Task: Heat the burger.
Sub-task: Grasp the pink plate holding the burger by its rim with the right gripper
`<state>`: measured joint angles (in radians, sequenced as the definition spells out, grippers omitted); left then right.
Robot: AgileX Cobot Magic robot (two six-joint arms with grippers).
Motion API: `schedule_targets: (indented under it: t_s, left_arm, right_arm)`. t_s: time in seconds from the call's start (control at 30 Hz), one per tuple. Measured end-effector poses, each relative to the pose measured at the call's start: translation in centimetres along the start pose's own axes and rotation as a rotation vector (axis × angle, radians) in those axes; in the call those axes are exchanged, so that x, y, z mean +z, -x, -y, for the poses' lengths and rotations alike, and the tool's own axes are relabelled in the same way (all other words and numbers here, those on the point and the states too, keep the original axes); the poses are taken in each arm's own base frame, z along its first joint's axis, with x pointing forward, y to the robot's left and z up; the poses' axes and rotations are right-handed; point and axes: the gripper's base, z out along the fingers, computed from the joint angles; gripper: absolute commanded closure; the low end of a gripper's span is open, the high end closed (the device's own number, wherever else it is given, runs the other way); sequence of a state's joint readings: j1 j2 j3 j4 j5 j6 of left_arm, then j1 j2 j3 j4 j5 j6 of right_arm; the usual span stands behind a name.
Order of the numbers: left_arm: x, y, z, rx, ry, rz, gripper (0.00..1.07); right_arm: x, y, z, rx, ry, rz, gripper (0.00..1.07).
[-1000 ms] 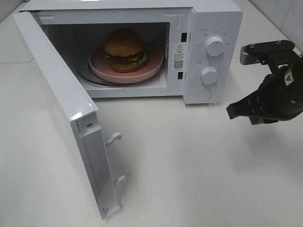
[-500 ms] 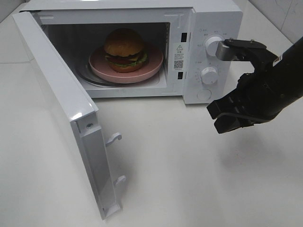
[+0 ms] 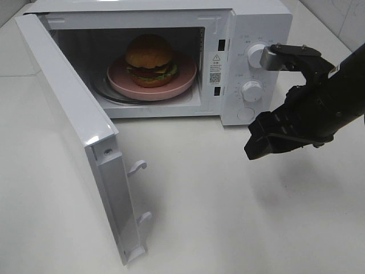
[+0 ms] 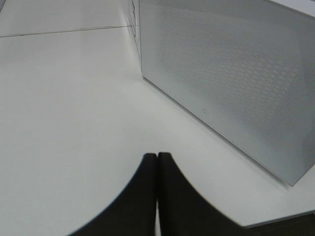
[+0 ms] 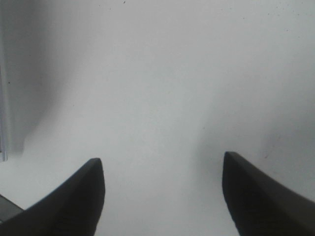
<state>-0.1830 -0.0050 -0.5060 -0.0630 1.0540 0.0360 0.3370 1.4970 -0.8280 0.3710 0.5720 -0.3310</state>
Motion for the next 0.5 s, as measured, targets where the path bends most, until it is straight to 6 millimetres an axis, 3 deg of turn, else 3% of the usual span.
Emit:
schedule_targets:
  t_s: [0.27, 0.5]
  left_arm:
    - [0.0, 0.0, 0.0, 0.000, 0.000, 0.000, 1.06]
    - [0.0, 0.0, 0.0, 0.000, 0.000, 0.000, 1.06]
  right_arm:
    - [0.0, 0.3, 0.0, -0.052, -0.007, 0.026, 0.40]
    - [-1.2, 2.4, -0.2, -0.105, -0.007, 0.098, 0.41]
